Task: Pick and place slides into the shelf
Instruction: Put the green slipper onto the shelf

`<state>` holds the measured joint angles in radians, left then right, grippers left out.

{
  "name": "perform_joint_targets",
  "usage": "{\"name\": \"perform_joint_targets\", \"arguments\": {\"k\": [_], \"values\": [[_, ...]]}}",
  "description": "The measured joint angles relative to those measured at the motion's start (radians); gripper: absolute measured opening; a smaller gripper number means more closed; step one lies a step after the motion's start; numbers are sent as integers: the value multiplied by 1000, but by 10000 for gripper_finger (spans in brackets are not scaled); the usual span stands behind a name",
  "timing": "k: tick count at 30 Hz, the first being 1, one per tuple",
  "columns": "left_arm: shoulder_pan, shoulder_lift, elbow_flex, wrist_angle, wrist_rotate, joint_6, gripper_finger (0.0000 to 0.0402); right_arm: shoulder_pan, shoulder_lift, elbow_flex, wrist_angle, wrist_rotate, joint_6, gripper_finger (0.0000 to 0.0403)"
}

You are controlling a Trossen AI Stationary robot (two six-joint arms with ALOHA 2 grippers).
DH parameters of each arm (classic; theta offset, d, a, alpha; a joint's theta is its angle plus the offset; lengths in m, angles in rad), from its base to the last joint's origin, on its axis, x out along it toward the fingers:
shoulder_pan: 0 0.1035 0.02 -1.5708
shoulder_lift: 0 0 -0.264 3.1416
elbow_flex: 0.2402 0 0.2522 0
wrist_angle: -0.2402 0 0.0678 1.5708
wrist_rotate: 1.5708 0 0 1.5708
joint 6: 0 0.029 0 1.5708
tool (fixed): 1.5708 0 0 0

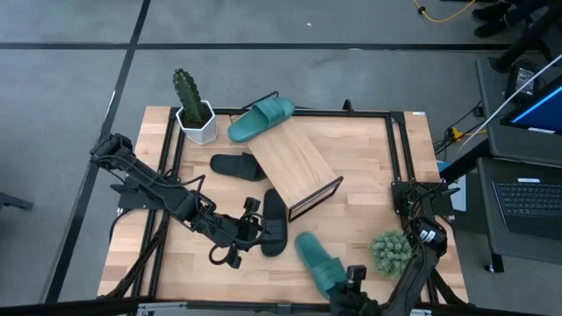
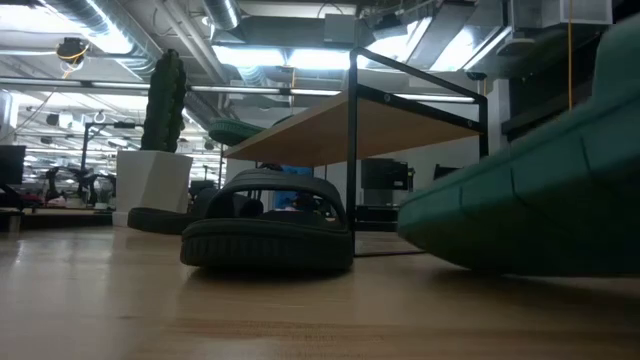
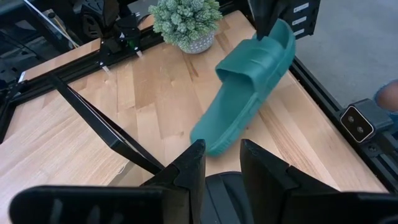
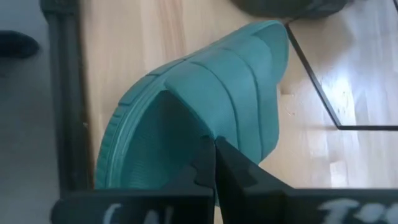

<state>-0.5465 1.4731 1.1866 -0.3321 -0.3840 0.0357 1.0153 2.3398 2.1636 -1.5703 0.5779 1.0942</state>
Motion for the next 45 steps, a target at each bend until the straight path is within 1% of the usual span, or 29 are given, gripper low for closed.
{"name": "perform_joint_targets", "arguments": {"k": [3, 10, 14, 21, 24, 30, 38, 40, 45], "values": [[0, 0, 0, 0, 0, 0, 92, 2, 0, 28, -1, 29, -17, 1], [0, 0, 0, 15, -1, 45, 92, 3, 0, 93, -1, 37, -87, 0], [0, 0, 0, 21, -1, 53, 92, 4, 0, 131, -1, 72, -120, 0], [0, 0, 0, 21, -1, 53, 92, 6, 0, 193, 0, 124, -230, 0], [0, 0, 0, 21, -1, 53, 92, 8, -3, 194, 0, 161, -268, 0], [1, 0, 0, 21, 0, 48, 92, 9, -5, 194, 0, 278, -362, 0], [1, 0, 0, 28, 0, 64, 92, 4, -6, 193, -1, 400, -421, 0], [1, 0, 0, 56, 0, 84, 92, -2, -6, 193, -1, 420, -429, 0], [1, 0, 0, 155, 0, 185, 92, -23, -6, 193, -1, 423, -467, 0]]}}
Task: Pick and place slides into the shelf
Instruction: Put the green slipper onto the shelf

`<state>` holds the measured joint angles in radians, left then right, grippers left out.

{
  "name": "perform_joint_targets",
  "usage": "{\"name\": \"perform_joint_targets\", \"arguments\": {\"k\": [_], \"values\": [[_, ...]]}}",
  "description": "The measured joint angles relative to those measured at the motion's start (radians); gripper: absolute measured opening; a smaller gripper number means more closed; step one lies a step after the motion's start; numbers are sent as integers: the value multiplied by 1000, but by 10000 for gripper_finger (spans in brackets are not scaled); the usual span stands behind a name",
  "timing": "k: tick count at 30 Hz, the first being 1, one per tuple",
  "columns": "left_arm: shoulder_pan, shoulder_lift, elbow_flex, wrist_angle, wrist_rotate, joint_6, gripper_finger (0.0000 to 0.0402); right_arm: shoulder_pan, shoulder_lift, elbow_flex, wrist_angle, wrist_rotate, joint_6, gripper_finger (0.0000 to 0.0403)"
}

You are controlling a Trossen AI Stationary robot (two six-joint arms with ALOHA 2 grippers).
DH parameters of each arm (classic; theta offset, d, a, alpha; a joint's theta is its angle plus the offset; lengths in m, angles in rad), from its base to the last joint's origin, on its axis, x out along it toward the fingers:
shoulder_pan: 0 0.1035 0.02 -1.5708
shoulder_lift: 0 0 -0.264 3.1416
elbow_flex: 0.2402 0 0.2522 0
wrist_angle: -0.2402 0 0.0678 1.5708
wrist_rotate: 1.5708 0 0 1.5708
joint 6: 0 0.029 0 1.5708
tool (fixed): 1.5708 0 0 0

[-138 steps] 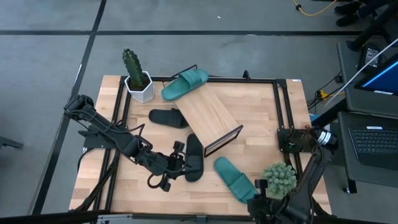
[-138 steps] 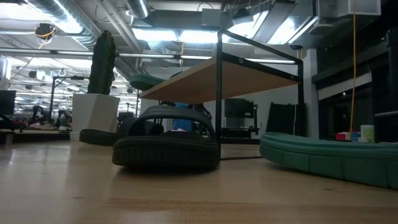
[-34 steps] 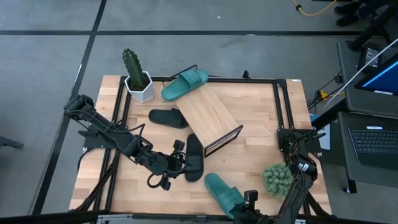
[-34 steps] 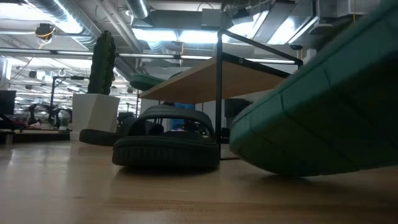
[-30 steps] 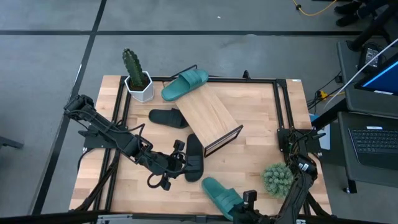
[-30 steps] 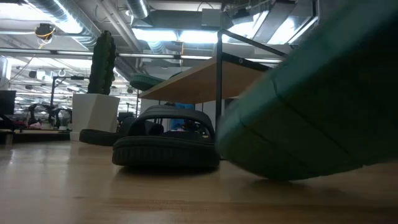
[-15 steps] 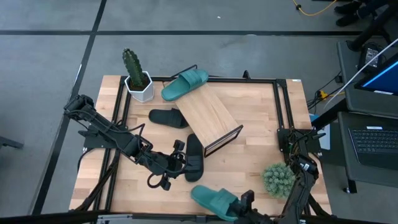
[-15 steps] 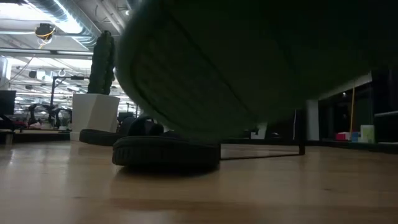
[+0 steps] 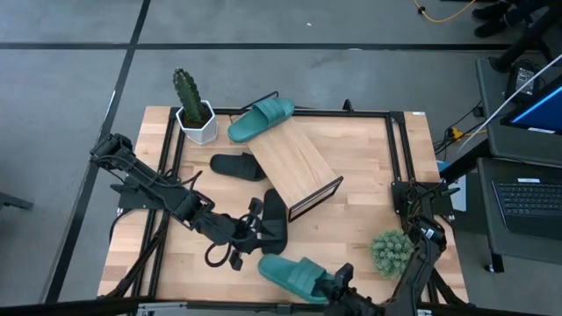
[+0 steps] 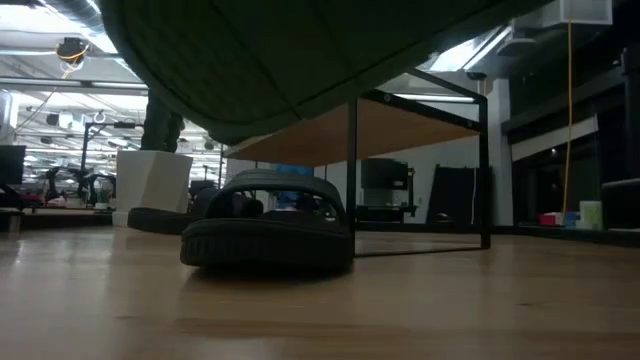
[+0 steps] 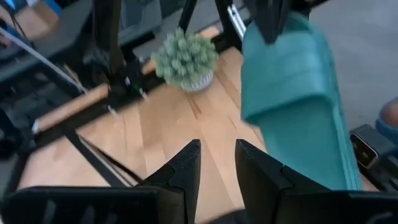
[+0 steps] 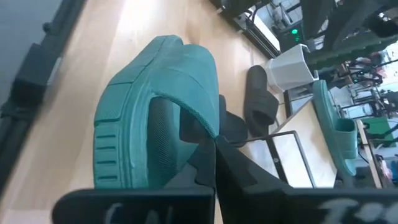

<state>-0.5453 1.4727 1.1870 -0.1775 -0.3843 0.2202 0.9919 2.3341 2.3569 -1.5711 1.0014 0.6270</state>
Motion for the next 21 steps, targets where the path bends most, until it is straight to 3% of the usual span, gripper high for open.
{"name": "perform_joint_targets", "arguments": {"k": [9, 21], "values": [[-1, 7, 1, 12, 8, 112, 92, -26, 0, 0, 0, 126, -56, 0], [-11, 65, 1, 10, 8, 341, 92, -74, -2, -2, 0, 178, -90, 0]]}}
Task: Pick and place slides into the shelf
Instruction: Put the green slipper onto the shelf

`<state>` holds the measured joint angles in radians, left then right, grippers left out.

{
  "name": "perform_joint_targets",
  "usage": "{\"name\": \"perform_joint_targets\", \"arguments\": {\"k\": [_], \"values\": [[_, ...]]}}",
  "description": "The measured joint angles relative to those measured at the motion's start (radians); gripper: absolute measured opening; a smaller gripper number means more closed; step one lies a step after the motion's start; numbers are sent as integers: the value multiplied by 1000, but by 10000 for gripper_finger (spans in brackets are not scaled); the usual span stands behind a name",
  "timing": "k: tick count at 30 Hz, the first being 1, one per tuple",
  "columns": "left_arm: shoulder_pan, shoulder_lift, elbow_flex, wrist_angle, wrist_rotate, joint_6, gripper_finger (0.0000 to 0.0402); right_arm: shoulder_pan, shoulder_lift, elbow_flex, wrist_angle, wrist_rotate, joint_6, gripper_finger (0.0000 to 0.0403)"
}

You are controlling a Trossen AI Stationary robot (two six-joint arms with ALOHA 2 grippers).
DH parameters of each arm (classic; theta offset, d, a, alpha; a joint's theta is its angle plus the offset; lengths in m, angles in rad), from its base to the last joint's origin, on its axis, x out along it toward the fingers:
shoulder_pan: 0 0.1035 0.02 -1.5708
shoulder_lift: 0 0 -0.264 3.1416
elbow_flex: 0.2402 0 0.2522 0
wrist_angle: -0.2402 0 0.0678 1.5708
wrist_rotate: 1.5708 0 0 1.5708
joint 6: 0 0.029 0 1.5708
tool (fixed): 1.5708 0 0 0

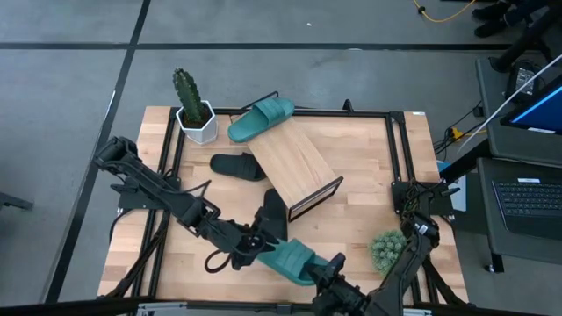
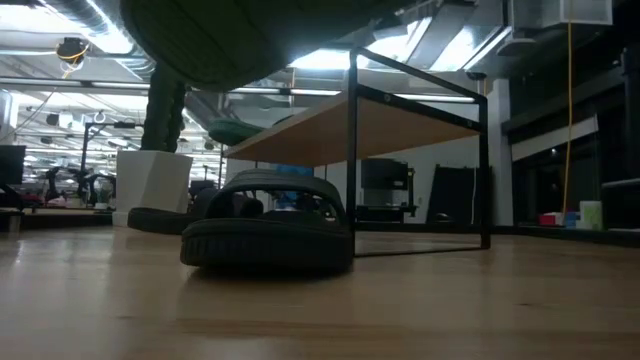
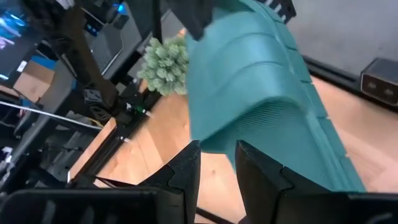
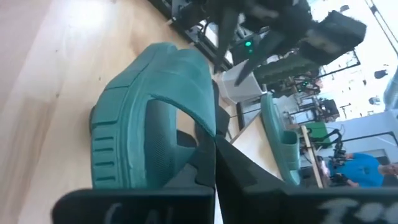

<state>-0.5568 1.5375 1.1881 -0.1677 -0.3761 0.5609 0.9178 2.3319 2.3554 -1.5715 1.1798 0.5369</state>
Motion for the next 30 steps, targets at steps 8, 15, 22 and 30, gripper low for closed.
{"name": "perform_joint_targets", "arguments": {"k": [8, 15, 22, 30], "values": [[9, 45, -1, 8, -59, 88, 92, 2, -9, 0, 5, 47, 0, 0], [0, 45, -1, 3, -90, 78, 92, 2, -9, 0, 6, 45, 3, 0], [-23, 45, -1, -4, -112, 78, 92, 9, -9, 0, 8, 28, 12, 0], [-24, 52, -1, 0, -71, 78, 92, 15, -9, 0, 8, -18, 36, 2]]}}
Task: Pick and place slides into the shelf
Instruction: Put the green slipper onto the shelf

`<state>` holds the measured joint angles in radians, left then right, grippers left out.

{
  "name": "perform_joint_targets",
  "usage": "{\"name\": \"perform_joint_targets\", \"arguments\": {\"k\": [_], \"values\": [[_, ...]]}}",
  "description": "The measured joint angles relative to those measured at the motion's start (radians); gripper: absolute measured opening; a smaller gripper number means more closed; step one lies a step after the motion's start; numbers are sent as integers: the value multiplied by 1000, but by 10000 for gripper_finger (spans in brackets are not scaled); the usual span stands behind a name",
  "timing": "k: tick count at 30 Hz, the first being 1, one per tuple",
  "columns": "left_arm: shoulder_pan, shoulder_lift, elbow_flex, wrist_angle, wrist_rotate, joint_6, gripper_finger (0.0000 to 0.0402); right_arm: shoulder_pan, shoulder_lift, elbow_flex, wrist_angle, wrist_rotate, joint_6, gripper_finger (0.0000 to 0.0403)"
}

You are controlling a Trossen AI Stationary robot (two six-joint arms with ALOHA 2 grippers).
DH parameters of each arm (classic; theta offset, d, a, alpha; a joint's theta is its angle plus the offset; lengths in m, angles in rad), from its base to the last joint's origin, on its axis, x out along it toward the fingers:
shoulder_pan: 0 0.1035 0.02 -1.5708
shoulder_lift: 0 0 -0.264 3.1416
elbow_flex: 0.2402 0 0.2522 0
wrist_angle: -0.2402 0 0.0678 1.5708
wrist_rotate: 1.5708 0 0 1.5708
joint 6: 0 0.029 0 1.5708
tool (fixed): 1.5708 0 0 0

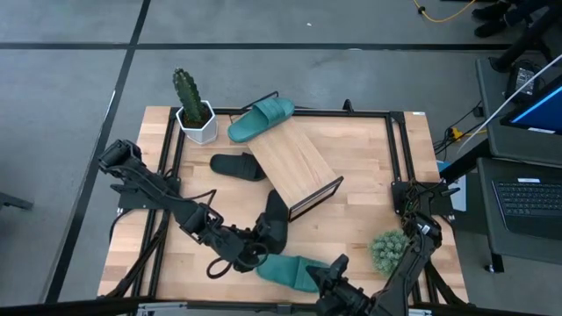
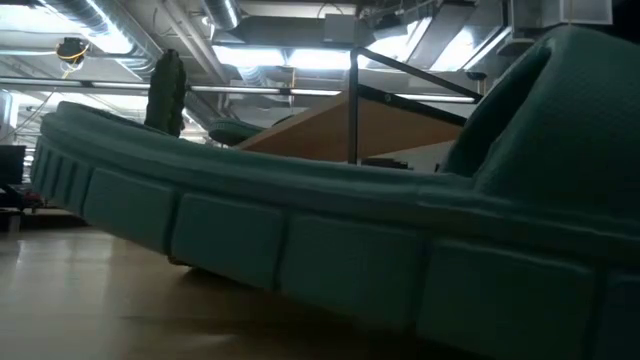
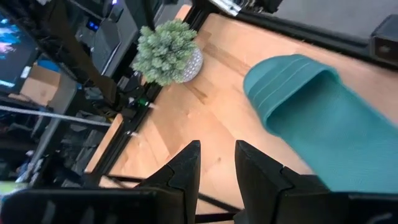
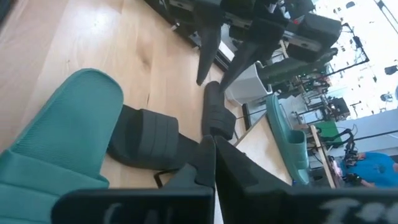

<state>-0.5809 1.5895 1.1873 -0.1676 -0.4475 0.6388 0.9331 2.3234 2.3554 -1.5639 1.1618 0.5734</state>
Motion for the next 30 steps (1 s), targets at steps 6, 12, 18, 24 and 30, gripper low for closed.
{"name": "perform_joint_targets", "arguments": {"k": [6, 12, 18, 24, 30], "values": [[19, 45, -1, -3, 3, 25, 92, 59, -32, -2, -6, 20, 81, 1], [25, 57, -1, 13, 17, 78, 92, 146, -63, -4, -6, 47, 225, 1], [25, 56, -1, 114, 92, 79, 92, 135, -63, -77, -6, -31, 365, 1], [18, 56, -1, 117, 98, 78, 92, 120, -63, -220, -7, -38, 547, 0], [18, 56, -1, 117, 90, 73, 92, 113, -63, -382, -7, -39, 781, 0]]}}
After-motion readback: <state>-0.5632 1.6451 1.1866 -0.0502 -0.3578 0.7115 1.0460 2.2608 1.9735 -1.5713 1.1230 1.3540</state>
